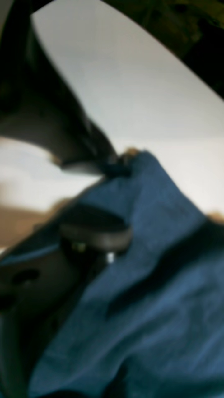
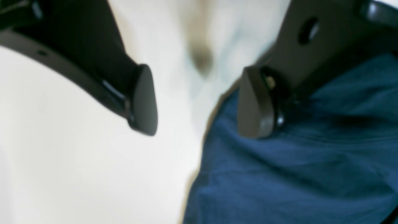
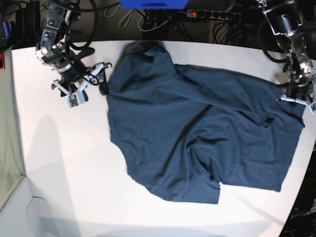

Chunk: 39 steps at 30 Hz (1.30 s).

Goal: Layout the t-shirt on the table in an organized manner, then fold the t-shirt properly
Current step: 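Raise the left gripper away from the shirt and reposition it, then lower the left gripper onto the shirt's folded-over hem and grasp it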

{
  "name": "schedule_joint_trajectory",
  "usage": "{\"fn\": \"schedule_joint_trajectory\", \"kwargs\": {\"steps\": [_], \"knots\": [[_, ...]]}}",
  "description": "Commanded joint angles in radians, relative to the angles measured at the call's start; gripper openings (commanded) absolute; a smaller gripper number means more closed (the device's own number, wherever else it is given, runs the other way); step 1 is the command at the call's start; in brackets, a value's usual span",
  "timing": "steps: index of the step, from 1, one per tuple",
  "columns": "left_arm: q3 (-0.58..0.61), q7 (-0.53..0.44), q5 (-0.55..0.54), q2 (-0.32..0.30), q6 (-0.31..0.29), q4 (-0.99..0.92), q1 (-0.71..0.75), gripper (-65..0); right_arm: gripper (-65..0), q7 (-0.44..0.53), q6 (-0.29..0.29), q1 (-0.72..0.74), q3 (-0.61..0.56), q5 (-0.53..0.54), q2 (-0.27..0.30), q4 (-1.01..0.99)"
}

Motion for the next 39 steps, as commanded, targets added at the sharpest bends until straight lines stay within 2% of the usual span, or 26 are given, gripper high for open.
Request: {"fn": "schedule_joint_trajectory", "kwargs": {"steps": [1, 6, 8, 10, 11, 18, 24, 32, 36, 39], "knots": [[0.011, 0.063, 0.001, 0.0, -0.006, 0.0, 0.005, -44.6, -24.3, 0.024, 0.003, 0.008, 0.002, 0.015, 0.004, 0.018], [0.014, 0.064, 0.001, 0.022, -0.006, 0.06, 0.011, -48.5, -24.3, 0.024, 0.003, 0.008, 0.002, 0.015, 0.004, 0.018], [0.004, 0.064, 0.009, 0.04, -0.002, 0.11, 0.022, -53.7, -24.3, 0.024, 0.003, 0.008, 0.002, 0.015, 0.004, 0.018], [-0.021, 0.071, 0.009, 0.052, 0.002, 0.181, 0.042, -63.9, -24.3, 0.024, 0.003, 0.008, 0.002, 0.015, 0.004, 0.018], [-0.023, 0.074, 0.009, 0.061, 0.002, 0.215, 0.047, -65.0, -24.3, 0.024, 0.003, 0.008, 0.002, 0.015, 0.004, 0.018], [-0.018, 0.074, 0.01, 0.072, 0.004, 0.391, 0.071, -64.9, -24.3, 0.024, 0.003, 0.008, 0.002, 0.015, 0.004, 0.018], [0.008, 0.074, 0.012, 0.071, 0.004, 0.431, 0.03, -64.9, -24.3, 0.024, 0.003, 0.008, 0.002, 0.015, 0.004, 0.018], [0.139, 0.074, 0.019, 0.065, 0.005, 0.299, -0.091, -64.9, -24.3, 0.022, 0.003, 0.008, 0.0, 0.015, 0.004, 0.018], [0.224, 0.069, 0.128, 0.074, 0.005, 0.178, -0.185, -64.9, -24.3, 0.019, 0.003, 0.007, 0.002, 0.015, 0.004, 0.018], [0.264, 0.066, 0.194, 0.109, 0.005, 0.099, -0.251, -64.7, -24.3, 0.017, 0.003, 0.007, 0.002, 0.015, 0.004, 0.018]]}}
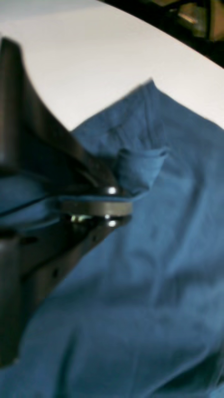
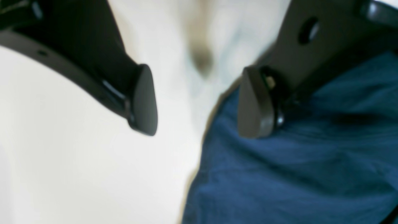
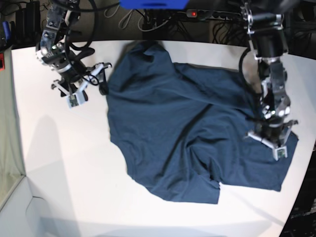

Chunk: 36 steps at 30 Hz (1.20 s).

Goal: Layout the t-shirt on the table in an organized manner, then fold the t-shirt properly
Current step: 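Lower the left gripper onto the shirt's folded-over hem and grasp it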

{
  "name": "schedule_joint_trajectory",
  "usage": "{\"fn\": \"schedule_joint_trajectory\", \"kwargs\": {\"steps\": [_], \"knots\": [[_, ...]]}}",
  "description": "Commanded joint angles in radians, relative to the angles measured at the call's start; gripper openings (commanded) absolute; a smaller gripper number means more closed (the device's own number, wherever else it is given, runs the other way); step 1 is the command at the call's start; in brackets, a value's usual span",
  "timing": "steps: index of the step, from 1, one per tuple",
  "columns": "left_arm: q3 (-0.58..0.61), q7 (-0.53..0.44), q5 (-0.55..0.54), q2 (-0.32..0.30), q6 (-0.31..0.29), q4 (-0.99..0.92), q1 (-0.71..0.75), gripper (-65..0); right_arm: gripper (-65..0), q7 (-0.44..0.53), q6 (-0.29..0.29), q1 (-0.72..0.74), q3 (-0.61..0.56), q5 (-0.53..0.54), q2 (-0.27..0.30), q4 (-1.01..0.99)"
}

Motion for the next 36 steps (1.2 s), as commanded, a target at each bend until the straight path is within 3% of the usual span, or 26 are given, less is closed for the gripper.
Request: {"fn": "schedule_joint_trajectory", "kwargs": {"steps": [1, 7, 9, 14, 18, 30, 36], "knots": [[0.002, -0.022, 0.029, 0.002, 0.002, 0.001, -0.034, -64.6, -24.3, 0.024, 0.003, 0.005, 0.001, 0.014, 0.004, 0.018], [0.003, -0.013, 0.133, 0.059, -0.003, -0.013, -0.101, -64.3, -24.3, 0.024, 0.003, 0.005, 0.001, 0.014, 0.004, 0.02], [0.003, -0.013, 0.177, 0.071, -0.006, -0.013, -0.101, -60.8, -24.3, 0.024, 0.003, 0.005, 0.001, 0.014, 0.004, 0.02], [0.003, -0.016, 0.263, 0.111, 0.002, -0.01, -0.098, -32.8, -24.3, 0.024, 0.003, 0.005, 0.001, 0.014, 0.004, 0.018], [0.003, -0.016, 0.276, 0.119, -0.006, -0.001, -0.097, -22.8, -24.3, 0.025, 0.003, 0.005, -0.002, 0.014, 0.002, 0.018], [-0.124, -0.027, 0.273, 0.065, -0.007, -0.072, -0.13, -22.9, -24.3, 0.03, 0.003, 0.006, -0.004, 0.014, 0.001, 0.017], [-0.119, -0.027, 0.243, 0.05, -0.009, -0.147, -0.144, -23.0, -24.3, 0.03, 0.003, 0.008, -0.005, 0.014, -0.001, 0.017]]}}
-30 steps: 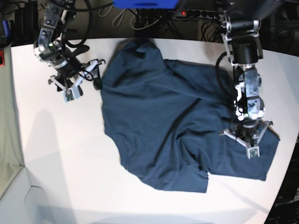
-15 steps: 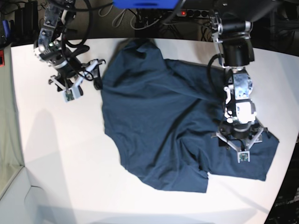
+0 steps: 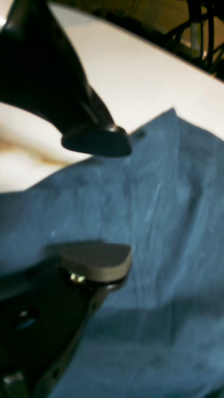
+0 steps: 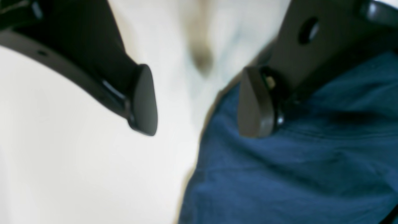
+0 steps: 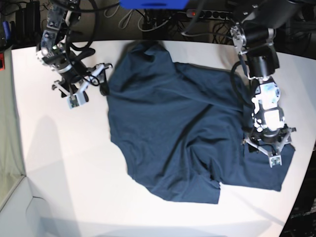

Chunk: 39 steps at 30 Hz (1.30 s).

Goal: Layout the t-shirt on the table in an organized manner, then fold the t-shirt properly
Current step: 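Lower the left gripper onto the shirt's folded-over hem and grasp it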

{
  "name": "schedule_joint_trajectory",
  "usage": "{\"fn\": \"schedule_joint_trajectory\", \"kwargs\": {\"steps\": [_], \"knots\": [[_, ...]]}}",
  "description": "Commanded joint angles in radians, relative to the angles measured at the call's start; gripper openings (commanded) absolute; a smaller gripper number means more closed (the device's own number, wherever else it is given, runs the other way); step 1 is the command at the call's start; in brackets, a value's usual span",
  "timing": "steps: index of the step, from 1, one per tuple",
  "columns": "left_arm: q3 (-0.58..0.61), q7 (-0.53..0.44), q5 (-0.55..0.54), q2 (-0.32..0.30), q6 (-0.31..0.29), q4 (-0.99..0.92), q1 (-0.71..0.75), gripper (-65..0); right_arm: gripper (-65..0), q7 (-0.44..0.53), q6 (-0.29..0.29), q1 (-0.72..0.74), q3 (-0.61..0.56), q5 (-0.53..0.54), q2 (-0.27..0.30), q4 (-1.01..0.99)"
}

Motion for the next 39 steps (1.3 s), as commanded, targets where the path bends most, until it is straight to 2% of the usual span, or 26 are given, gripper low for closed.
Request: {"fn": "schedule_joint_trajectory", "kwargs": {"steps": [1, 7, 16, 21, 29, 30, 38, 39], "knots": [[0.002, -0.02, -0.015, -0.012, 0.0, 0.01, -0.021, -23.0, -24.3, 0.027, 0.003, 0.007, 0.0, 0.016, 0.002, 0.017], [0.001, -0.02, -0.079, -0.027, 0.0, 0.008, -0.015, -23.0, -24.3, 0.027, 0.003, 0.007, 0.0, 0.016, 0.004, 0.017], [0.002, -0.02, -0.084, -0.027, 0.0, -0.026, -0.006, -23.1, -24.3, 0.027, 0.003, 0.007, 0.0, 0.016, 0.005, 0.017], [0.002, -0.022, -0.084, -0.024, 0.0, -0.029, -0.003, -30.4, -24.3, 0.027, 0.003, 0.007, 0.0, 0.016, 0.005, 0.017], [0.002, -0.022, -0.084, -0.019, 0.0, -0.029, 0.0, -31.7, -24.3, 0.027, 0.003, 0.005, 0.0, 0.016, 0.005, 0.017], [0.002, -0.022, -0.084, -0.019, 0.0, -0.029, 0.0, -33.7, -24.3, 0.027, 0.003, 0.005, 0.0, 0.016, 0.005, 0.017], [-0.004, -0.022, -0.085, -0.016, 0.0, -0.015, 0.002, -64.7, -24.3, 0.027, 0.003, 0.003, 0.0, 0.016, 0.005, 0.017], [-0.004, -0.022, -0.085, -0.016, 0.0, -0.015, 0.002, -65.0, -24.3, 0.027, 0.003, 0.003, 0.0, 0.016, 0.005, 0.017]]}}
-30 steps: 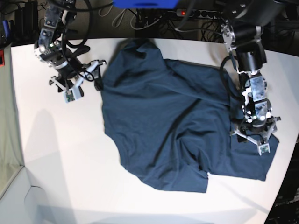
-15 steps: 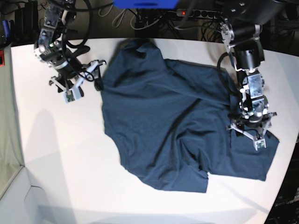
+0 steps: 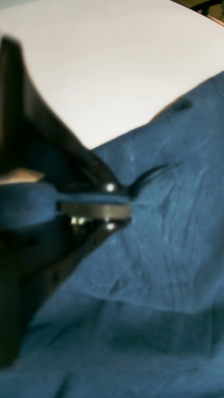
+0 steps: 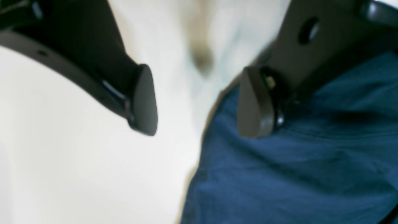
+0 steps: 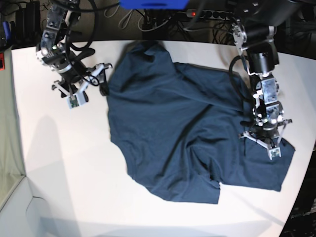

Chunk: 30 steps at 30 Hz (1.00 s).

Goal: Layout the t-shirt on the table in an organized manner, then fold the t-shirt properly
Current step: 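Lower the left gripper onto the shirt's folded-over hem and grasp it, then pull the grasped hem outward with the left gripper to unfold it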

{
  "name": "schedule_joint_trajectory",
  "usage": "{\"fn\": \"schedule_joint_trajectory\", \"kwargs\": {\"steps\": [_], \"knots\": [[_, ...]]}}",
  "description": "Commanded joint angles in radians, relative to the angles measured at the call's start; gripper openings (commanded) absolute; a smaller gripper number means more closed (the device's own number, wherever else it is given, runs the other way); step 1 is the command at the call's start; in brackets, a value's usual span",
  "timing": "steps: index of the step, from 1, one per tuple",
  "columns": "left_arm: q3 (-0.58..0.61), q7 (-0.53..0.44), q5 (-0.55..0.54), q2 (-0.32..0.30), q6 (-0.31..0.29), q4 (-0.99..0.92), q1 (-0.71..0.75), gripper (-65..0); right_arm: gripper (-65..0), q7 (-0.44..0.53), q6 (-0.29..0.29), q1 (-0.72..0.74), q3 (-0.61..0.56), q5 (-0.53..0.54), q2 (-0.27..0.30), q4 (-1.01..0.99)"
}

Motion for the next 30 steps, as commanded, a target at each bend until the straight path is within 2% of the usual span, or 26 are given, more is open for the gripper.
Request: {"fn": "schedule_joint_trajectory", "kwargs": {"steps": [1, 5, 14, 18, 24, 30], "knots": [[-0.001, -0.025, 0.003, -0.009, 0.002, 0.021, -0.023, -65.0, -24.3, 0.024, 0.003, 0.003, 0.0, 0.016, 0.003, 0.017], [-0.003, -0.025, 0.003, -0.004, 0.002, 0.107, 0.028, -64.9, -24.3, 0.024, 0.003, 0.005, 0.0, 0.016, 0.003, 0.017], [-0.008, -0.011, 0.003, 0.078, 0.008, 0.605, 0.265, -64.9, -24.3, 0.024, 0.003, 0.01, 0.0, 0.017, 0.0, 0.017], [-0.089, -0.011, 0.003, 0.132, 0.004, 0.788, 0.399, -64.9, -24.3, 0.024, 0.003, 0.008, 0.0, 0.017, 0.0, 0.017], [-0.245, -0.011, 0.003, 0.198, 0.004, 0.963, 0.5, -64.9, -24.3, 0.024, 0.003, 0.007, -0.001, 0.019, 0.0, 0.015], [-0.365, -0.01, 0.003, 0.221, 0.002, 0.98, 0.509, -64.8, -24.3, 0.018, 0.003, 0.01, -0.003, 0.019, 0.0, 0.015]]}}
